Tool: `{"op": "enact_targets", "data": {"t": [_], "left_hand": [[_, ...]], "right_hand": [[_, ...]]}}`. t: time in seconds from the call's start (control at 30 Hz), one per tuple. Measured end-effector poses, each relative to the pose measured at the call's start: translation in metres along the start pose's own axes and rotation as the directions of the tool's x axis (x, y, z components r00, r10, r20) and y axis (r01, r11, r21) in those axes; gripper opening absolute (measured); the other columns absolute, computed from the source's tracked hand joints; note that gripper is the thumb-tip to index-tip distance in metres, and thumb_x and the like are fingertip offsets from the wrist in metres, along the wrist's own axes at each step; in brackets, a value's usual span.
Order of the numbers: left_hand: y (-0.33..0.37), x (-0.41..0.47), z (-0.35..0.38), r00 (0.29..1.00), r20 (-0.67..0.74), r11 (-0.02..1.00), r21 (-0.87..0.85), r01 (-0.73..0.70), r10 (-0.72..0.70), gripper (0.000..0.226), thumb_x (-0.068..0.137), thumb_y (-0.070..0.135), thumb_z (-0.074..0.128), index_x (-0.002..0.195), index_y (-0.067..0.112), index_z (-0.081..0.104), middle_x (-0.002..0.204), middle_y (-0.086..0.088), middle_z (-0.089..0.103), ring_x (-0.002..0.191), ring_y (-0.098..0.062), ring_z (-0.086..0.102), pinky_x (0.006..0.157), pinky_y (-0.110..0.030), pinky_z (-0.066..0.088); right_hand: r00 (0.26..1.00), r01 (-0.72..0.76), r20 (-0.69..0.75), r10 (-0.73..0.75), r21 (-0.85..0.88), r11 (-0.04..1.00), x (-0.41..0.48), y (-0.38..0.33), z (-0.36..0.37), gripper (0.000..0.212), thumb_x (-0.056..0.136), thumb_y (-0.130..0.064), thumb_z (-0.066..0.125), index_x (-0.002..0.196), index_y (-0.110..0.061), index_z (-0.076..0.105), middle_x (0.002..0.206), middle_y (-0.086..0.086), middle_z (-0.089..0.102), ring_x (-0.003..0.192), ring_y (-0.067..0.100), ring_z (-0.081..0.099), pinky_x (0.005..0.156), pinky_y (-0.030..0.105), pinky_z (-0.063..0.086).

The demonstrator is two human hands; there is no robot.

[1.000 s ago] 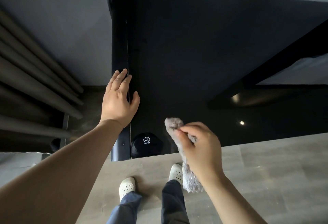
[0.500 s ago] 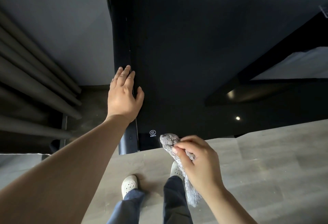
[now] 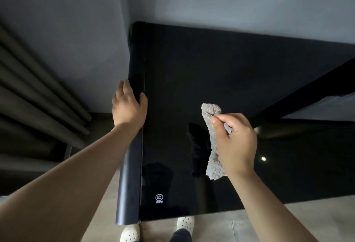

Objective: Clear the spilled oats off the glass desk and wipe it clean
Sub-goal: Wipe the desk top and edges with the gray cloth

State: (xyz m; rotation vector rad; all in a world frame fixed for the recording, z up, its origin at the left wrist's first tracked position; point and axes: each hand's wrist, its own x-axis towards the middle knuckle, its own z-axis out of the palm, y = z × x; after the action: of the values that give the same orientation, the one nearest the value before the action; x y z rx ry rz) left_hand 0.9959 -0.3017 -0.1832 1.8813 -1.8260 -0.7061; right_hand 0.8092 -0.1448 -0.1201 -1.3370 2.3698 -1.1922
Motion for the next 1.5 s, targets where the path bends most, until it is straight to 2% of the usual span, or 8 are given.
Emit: {"op": "enact_targets", "data": {"t": [0.23,0.57,0.73,0.93,1.07,1.2,1.37,1.5], "left_hand": [[0.015,0.040,0.018,0.990,0.027,0.985,0.109,0.134,-0.137,0.063,0.100,0.049,0.029,0.154,0.024,0.010,0.141,-0.013,0.043,0.113,-0.035,0.054,0.084,-0.040,0.043],[0.016,0.039,0.019,0.987,-0.037,0.982,0.103,0.160,-0.157,0.061,0.097,0.050,0.032,0.152,0.030,0.016,0.138,-0.007,0.049,0.113,-0.030,0.056,0.086,-0.040,0.048],[0.021,0.039,0.017,0.981,-0.028,0.976,0.100,0.194,-0.192,0.061,0.096,0.049,0.034,0.152,0.032,0.016,0.142,-0.002,0.046,0.114,-0.028,0.056,0.083,-0.035,0.045],[0.021,0.040,0.015,0.977,-0.002,0.966,0.144,0.213,-0.215,0.064,0.094,0.053,0.029,0.152,0.035,0.009,0.139,0.003,0.047,0.104,-0.024,0.059,0.075,-0.033,0.044],[0.025,0.040,0.012,0.969,0.013,0.957,0.165,0.240,-0.246,0.069,0.088,0.058,0.021,0.152,0.036,0.010,0.142,0.003,0.046,0.105,-0.025,0.060,0.078,-0.035,0.046],[0.028,0.041,0.010,0.966,0.020,0.953,0.173,0.249,-0.256,0.073,0.084,0.061,0.017,0.152,0.035,0.014,0.143,0.001,0.047,0.104,-0.029,0.062,0.078,-0.035,0.047],[0.027,0.041,0.011,0.966,0.017,0.951,0.181,0.252,-0.259,0.072,0.085,0.060,0.020,0.151,0.032,0.019,0.139,-0.001,0.051,0.100,-0.030,0.063,0.076,-0.036,0.048],[0.026,0.040,0.011,0.969,0.013,0.952,0.189,0.242,-0.248,0.072,0.085,0.061,0.017,0.152,0.034,0.015,0.139,0.002,0.050,0.101,-0.026,0.062,0.075,-0.034,0.047]], "right_hand": [[0.992,0.085,0.096,-0.083,-0.013,0.996,0.093,0.011,0.039,0.008,0.088,-0.025,0.068,0.091,-0.020,0.073,0.092,-0.011,0.063,0.087,0.003,0.059,0.069,0.004,0.040],[0.970,0.209,0.134,-0.202,-0.040,0.977,0.263,-0.009,0.132,0.019,0.091,-0.035,0.060,0.095,-0.022,0.073,0.098,-0.003,0.066,0.090,0.012,0.060,0.072,0.024,0.044],[0.963,0.206,0.195,-0.185,-0.090,0.974,0.323,-0.028,0.180,0.020,0.094,-0.032,0.059,0.100,-0.022,0.074,0.090,-0.004,0.072,0.057,0.012,0.058,0.053,0.021,0.037],[0.970,0.175,0.205,-0.130,-0.225,0.958,0.330,-0.032,0.228,0.024,0.095,-0.038,0.053,0.108,-0.027,0.070,0.104,-0.001,0.070,0.093,0.021,0.065,0.070,0.026,0.041],[0.888,0.372,0.311,-0.338,-0.055,0.927,0.275,-0.033,0.211,0.016,0.090,-0.035,0.063,0.094,-0.024,0.073,0.094,-0.002,0.068,0.081,0.015,0.062,0.068,0.029,0.047],[0.748,0.327,0.581,-0.322,0.101,0.940,0.257,-0.040,0.184,0.013,0.084,-0.036,0.070,0.091,-0.027,0.076,0.092,-0.011,0.071,0.085,0.005,0.064,0.076,0.026,0.051],[0.898,0.313,0.322,-0.300,0.013,0.950,0.323,-0.056,0.219,0.021,0.092,-0.035,0.059,0.089,-0.019,0.073,0.085,0.003,0.072,0.072,0.022,0.066,0.066,0.041,0.054],[0.920,0.308,0.289,-0.263,-0.121,0.944,0.319,-0.059,0.256,0.021,0.095,-0.037,0.055,0.103,-0.026,0.071,0.097,-0.004,0.070,0.085,0.016,0.065,0.067,0.026,0.046]]}}
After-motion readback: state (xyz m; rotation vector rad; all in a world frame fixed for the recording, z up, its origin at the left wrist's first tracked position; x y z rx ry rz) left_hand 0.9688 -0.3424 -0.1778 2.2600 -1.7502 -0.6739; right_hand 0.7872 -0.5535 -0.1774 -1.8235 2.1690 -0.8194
